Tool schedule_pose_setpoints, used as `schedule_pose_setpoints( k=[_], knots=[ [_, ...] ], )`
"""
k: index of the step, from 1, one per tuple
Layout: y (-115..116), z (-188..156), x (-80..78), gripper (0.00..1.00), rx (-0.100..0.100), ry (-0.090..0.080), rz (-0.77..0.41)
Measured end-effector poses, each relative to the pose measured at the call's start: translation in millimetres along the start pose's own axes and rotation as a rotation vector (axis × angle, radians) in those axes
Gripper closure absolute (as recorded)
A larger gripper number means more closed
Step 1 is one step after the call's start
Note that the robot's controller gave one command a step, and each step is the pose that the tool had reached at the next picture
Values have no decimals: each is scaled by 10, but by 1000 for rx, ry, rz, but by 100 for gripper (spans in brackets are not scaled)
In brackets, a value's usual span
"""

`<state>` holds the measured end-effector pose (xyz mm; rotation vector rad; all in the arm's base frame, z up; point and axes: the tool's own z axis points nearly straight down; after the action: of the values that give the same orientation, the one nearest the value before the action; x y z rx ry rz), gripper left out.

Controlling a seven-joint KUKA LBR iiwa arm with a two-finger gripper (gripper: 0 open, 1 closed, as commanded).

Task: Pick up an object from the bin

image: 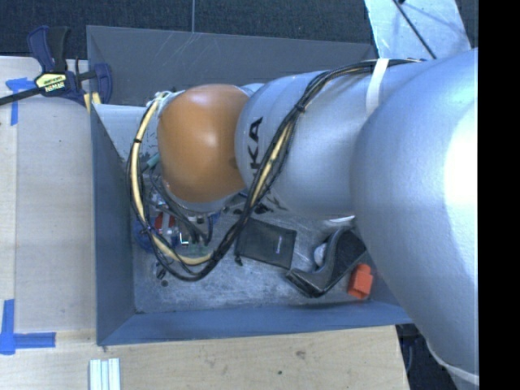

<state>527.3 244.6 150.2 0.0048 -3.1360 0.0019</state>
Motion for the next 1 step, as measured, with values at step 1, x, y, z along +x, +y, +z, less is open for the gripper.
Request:
schedule_pose_setpoints(
  k=[1],
  knots=[
    [-240, 825, -180, 0, -3, -9, 71]
  ],
)
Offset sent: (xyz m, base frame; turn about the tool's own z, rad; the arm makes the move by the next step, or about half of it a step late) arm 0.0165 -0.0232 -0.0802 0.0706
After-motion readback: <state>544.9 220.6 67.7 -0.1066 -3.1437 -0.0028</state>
